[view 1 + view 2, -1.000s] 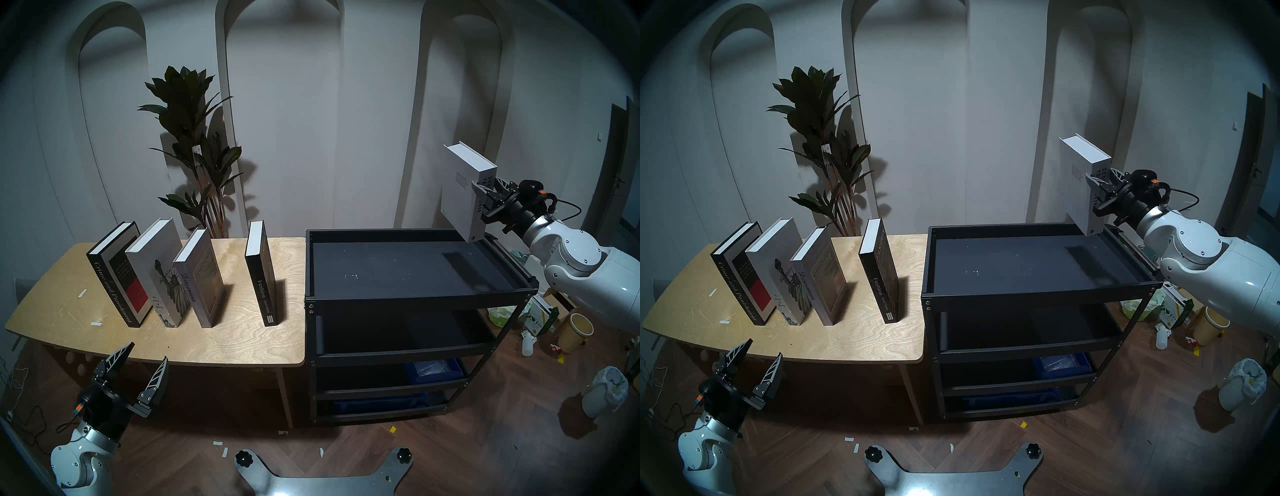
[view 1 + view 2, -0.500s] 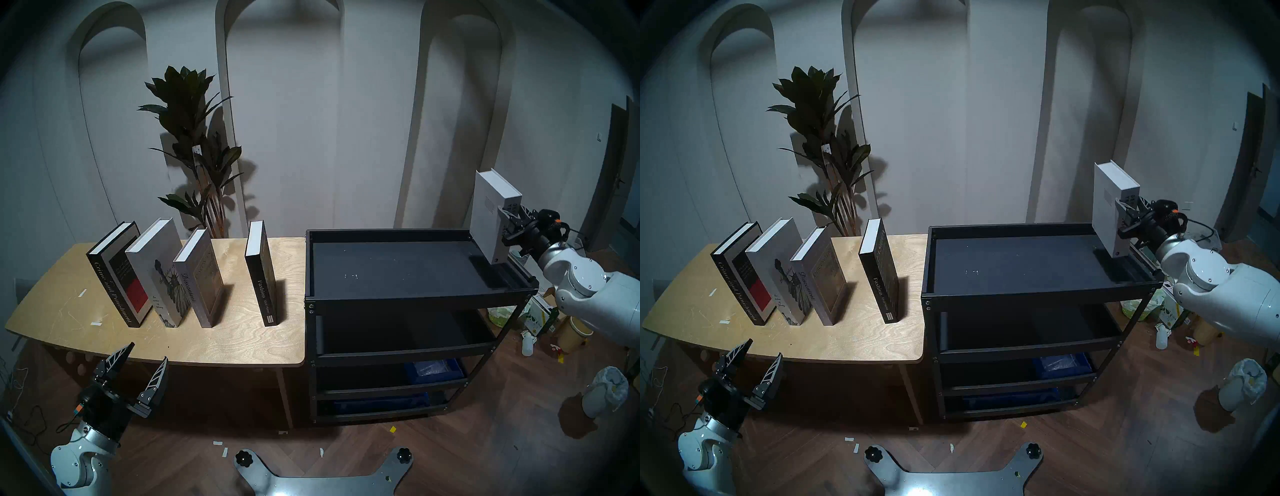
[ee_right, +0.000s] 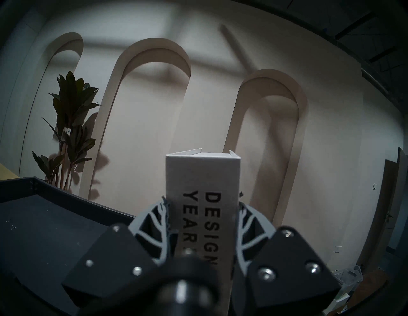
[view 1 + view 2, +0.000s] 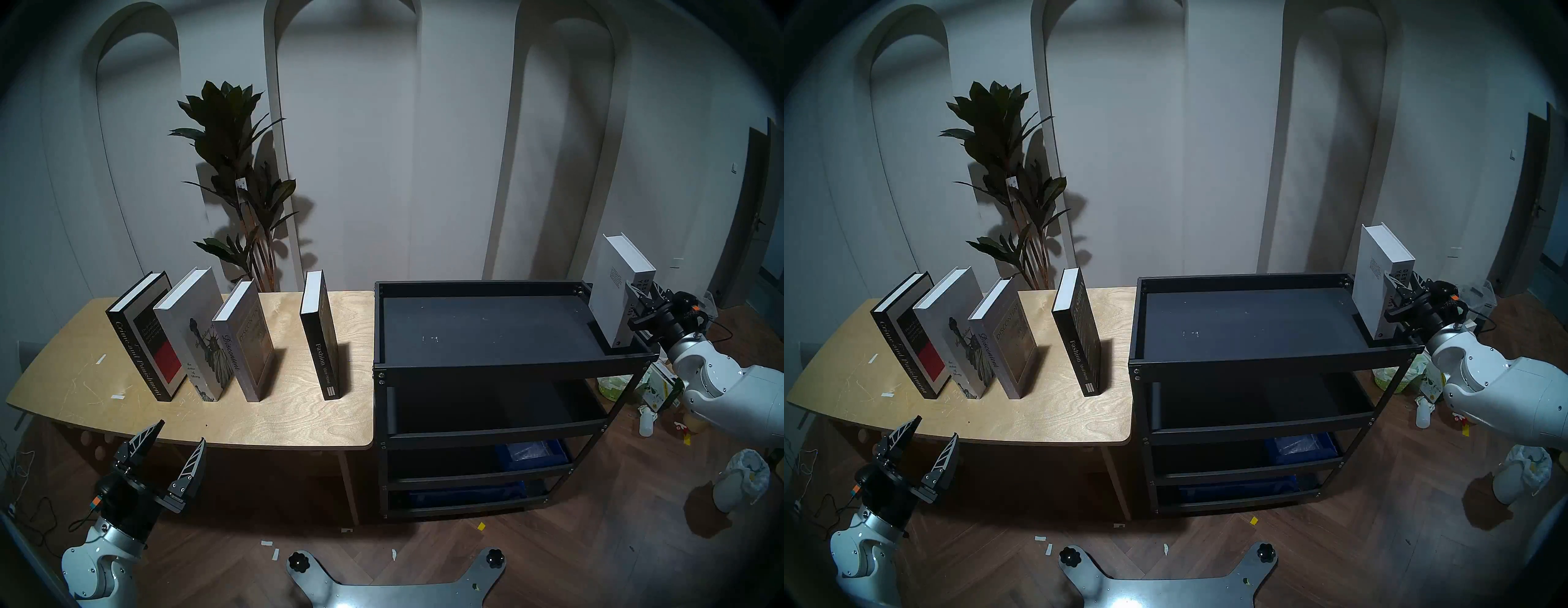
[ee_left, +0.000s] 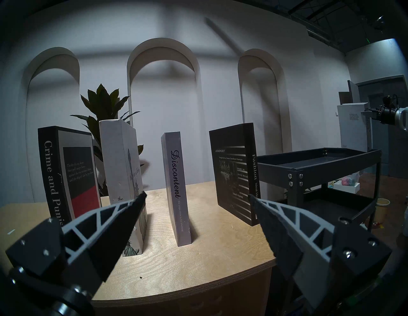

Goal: Move the books from the display table onto the shelf, standing them upright with spines facing out and tallest at one end

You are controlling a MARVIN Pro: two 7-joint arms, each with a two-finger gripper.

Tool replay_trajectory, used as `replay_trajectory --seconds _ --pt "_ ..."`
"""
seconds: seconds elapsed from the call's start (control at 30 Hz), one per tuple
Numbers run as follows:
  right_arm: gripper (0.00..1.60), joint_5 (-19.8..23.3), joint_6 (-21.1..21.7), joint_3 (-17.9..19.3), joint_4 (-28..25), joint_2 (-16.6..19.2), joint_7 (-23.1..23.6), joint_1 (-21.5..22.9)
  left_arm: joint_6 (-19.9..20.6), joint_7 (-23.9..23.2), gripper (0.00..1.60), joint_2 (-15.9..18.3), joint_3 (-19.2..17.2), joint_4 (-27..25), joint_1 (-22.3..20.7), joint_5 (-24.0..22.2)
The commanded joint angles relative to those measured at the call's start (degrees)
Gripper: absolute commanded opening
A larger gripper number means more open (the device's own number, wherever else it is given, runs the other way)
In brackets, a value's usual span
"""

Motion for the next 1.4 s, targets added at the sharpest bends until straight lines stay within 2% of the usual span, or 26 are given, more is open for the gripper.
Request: replay_trajectory --seconds 0.0,0.13,0.37,0.53,0.7,0.77,0.8,0.93,1.1,1.23,1.37 --pt "0.0 9.8 -3.3 2.4 -0.9 0.6 5.4 1.0 0.1 0.3 1.6 -0.2 -0.2 -1.3 0.1 0.2" --pt "0.0 16.2 1.7 3.2 -0.5 0.6 9.1 2.2 0.1 0.5 1.6 -0.2 -0.1 -1.4 0.2 0.2" --pt "0.0 22.2 10.8 4.3 4.5 -1.2 17.1 4.1 0.2 0.9 1.6 -0.2 -0.1 -1.6 0.4 0.3" --pt "0.0 22.9 16.7 4.9 9.5 -3.3 22.2 5.7 0.2 1.1 1.6 -0.2 0.0 -1.8 0.5 0.4" --pt "0.0 21.2 23.1 5.9 15.6 -6.0 27.5 7.9 0.2 1.3 1.6 -0.2 0.0 -1.8 0.6 0.5" --pt "0.0 20.2 24.4 6.1 16.3 -6.7 28.0 8.6 0.2 1.4 1.6 -0.2 0.0 -1.8 0.6 0.5" --pt "0.0 19.8 25.4 6.4 18.5 -8.2 29.3 9.2 0.2 1.4 1.6 -0.2 0.0 -1.8 0.6 0.6" --pt "0.0 17.6 27.5 6.9 21.6 -10.7 30.8 10.9 0.2 1.5 1.6 -0.2 0.1 -1.9 0.6 0.7" --pt "0.0 14.9 28.8 7.4 26.4 -13.3 36.0 12.9 0.3 1.6 1.6 -0.2 0.1 -2.0 0.7 0.8" --pt "0.0 13.7 28.1 7.2 28.6 -13.3 40.2 12.9 0.4 1.8 1.6 -0.2 0.1 -2.1 0.7 0.8" --pt "0.0 15.6 26.1 6.8 29.6 -11.8 44.5 10.2 0.5 1.9 1.6 -0.2 0.1 -2.2 0.8 0.9"
